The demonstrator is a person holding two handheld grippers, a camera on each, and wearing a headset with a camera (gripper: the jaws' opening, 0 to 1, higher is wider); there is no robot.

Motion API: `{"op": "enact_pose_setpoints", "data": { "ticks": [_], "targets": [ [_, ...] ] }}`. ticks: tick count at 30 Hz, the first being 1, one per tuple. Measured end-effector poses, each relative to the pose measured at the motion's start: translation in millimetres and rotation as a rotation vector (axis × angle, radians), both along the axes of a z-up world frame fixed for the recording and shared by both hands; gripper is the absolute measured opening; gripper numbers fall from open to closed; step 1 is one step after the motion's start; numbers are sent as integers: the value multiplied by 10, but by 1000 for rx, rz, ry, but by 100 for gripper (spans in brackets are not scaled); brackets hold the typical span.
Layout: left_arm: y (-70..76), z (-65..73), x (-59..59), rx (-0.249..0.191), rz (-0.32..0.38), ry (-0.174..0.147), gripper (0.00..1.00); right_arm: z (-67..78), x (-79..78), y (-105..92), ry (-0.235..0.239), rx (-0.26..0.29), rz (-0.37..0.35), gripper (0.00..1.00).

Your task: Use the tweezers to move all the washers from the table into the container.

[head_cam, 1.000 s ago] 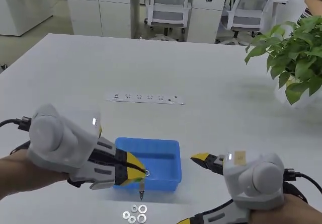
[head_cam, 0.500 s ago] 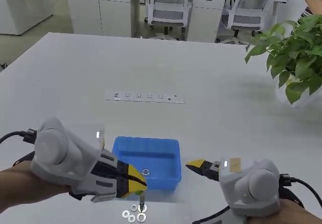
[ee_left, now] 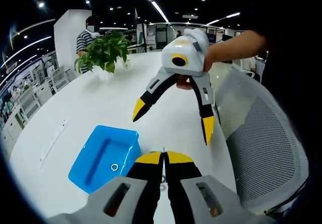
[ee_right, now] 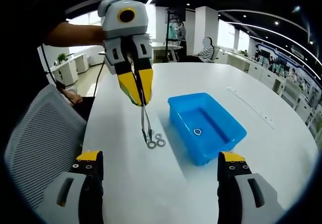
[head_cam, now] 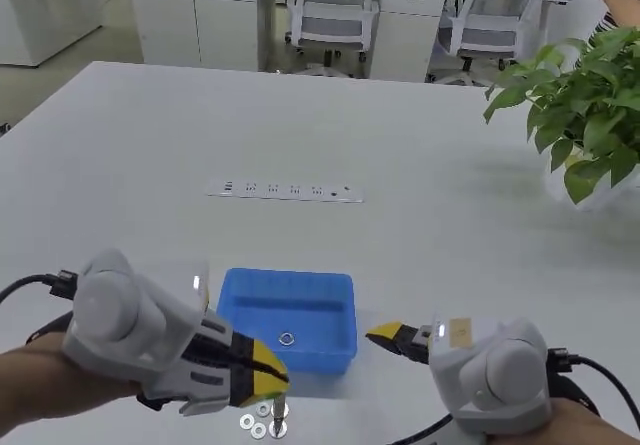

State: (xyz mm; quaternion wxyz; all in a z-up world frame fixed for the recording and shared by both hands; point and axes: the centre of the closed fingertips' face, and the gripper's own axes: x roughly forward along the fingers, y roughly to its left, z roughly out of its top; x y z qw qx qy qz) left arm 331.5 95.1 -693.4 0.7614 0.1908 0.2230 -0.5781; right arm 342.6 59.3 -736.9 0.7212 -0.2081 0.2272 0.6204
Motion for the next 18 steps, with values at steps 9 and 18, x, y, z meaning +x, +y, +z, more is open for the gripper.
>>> {"op": "enact_pose_setpoints", "data": {
  "ticks": [9, 18],
  "targets": [
    [-4, -46, -15, -1, 5, 6, 5, -41, -48, 10, 7, -10, 15, 94],
    [-6, -55, -7, -11, 10, 5, 5, -72, -109, 46, 19, -18, 44, 91]
  ]
}}
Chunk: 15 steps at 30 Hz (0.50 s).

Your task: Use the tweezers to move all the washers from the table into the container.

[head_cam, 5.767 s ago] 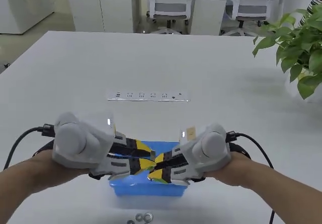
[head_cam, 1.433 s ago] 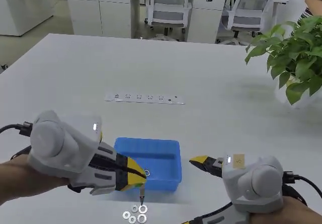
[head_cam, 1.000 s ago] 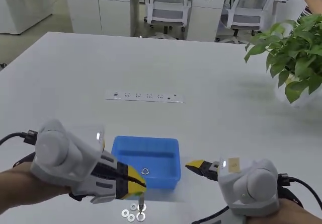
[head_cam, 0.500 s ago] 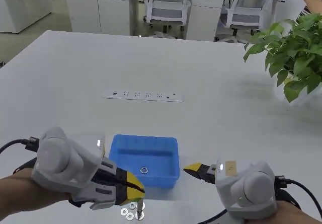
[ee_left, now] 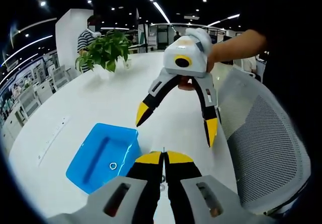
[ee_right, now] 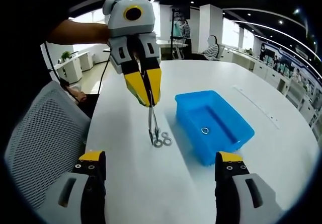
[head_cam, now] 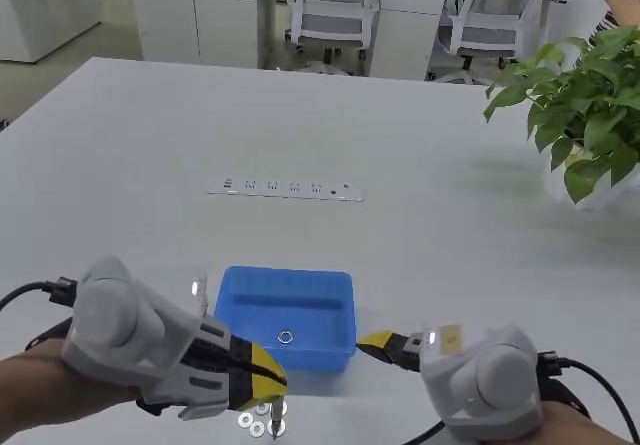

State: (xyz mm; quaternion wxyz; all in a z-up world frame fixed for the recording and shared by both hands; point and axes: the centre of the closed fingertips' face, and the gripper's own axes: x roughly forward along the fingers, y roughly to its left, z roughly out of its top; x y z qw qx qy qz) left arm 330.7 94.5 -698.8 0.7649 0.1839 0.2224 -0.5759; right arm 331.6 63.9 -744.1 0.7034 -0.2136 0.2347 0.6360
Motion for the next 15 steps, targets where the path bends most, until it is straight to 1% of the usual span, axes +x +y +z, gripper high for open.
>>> {"op": "enact_pose_setpoints", "data": {
  "ticks": [5, 11, 15],
  "targets": [
    [-15, 10, -28, -2, -10, 3, 5, 7, -36, 67, -10, 5, 41, 82],
    [-15, 10, -33, 8, -25, -1, 5, -13, -57, 162, -42, 0, 90, 68],
    [-24, 7, -48, 12, -44, -7, 5, -21, -83, 232, -42, 7, 118, 55]
  ]
}}
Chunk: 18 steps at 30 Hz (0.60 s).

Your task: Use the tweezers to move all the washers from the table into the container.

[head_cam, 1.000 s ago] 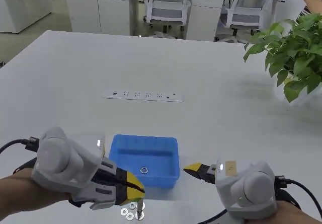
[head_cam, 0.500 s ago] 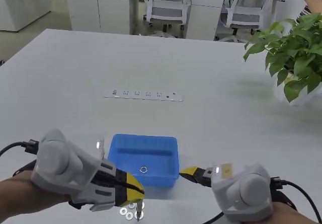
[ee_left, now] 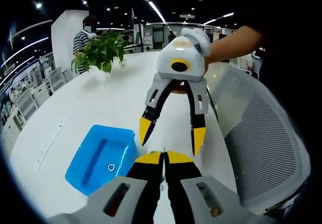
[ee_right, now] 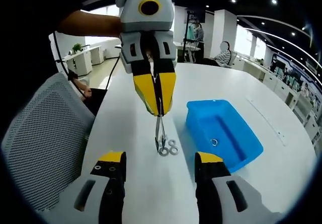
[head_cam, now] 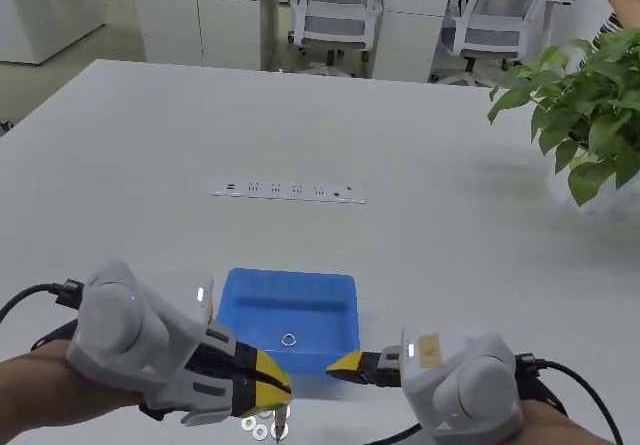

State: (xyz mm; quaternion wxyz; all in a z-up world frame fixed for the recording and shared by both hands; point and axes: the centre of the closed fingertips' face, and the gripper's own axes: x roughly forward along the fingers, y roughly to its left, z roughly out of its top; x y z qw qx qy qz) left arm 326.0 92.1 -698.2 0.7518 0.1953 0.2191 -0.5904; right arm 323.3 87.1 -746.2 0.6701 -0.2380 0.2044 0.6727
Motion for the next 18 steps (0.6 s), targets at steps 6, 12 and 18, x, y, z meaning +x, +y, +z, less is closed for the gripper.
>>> {"op": "enact_pose_setpoints", "data": {
  "ticks": [6, 12, 18],
  "targets": [
    [-2, -3, -4, 16, -18, -7, 5, -16, -11, 109, -27, 5, 42, 40],
    [9, -12, -1, 28, -32, -13, 5, -36, -26, 214, -38, 5, 82, 29],
    [-2, -14, -17, 33, -51, -10, 5, -41, -39, 322, -37, 14, 110, 22]
  ]
}}
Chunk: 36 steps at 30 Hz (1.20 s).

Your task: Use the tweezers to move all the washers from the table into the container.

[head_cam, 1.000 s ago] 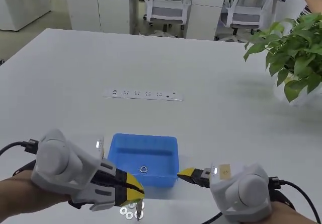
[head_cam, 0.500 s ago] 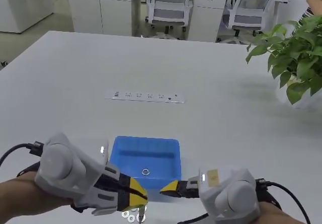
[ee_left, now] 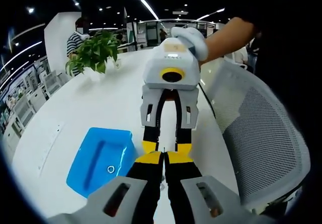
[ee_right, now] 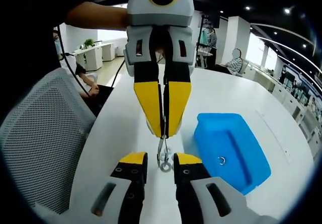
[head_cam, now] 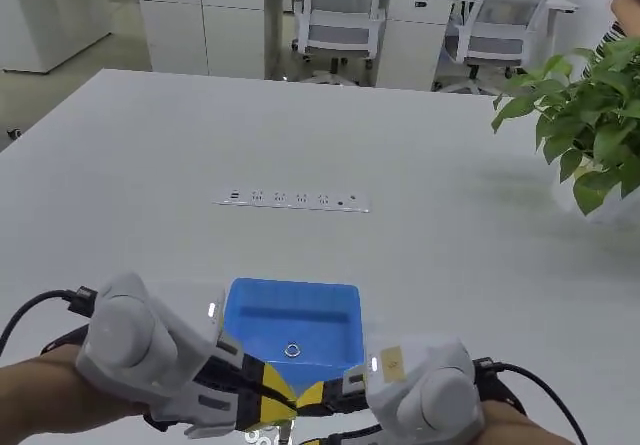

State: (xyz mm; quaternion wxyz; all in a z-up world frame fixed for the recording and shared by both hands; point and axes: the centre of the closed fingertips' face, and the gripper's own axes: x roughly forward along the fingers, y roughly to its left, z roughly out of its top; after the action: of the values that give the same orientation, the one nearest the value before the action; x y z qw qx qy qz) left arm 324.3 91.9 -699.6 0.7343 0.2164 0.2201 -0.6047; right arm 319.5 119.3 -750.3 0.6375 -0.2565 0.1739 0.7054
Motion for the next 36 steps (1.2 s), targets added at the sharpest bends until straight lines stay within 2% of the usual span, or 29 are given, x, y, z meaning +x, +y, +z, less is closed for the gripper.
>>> {"op": "enact_pose_setpoints", "data": {
  "ticks": [2, 8, 25, 32, 36],
  "targets": [
    [-6, -3, -8, 0, -9, 12, 5, -9, -2, 26, 4, 2, 6, 19],
    [1, -2, 23, 22, -29, 5, 5, -32, 23, 63, -39, -19, 41, 11],
    [-2, -4, 44, 30, -29, 6, 5, -37, 45, 55, 20, -46, 3, 8],
    [-9, 7, 24, 27, -21, 15, 6, -39, 19, 44, 24, -56, 9, 8],
    [-15, 73, 26, -8, -7, 26, 12, -44, 16, 29, 25, -58, 7, 8]
  ]
}}
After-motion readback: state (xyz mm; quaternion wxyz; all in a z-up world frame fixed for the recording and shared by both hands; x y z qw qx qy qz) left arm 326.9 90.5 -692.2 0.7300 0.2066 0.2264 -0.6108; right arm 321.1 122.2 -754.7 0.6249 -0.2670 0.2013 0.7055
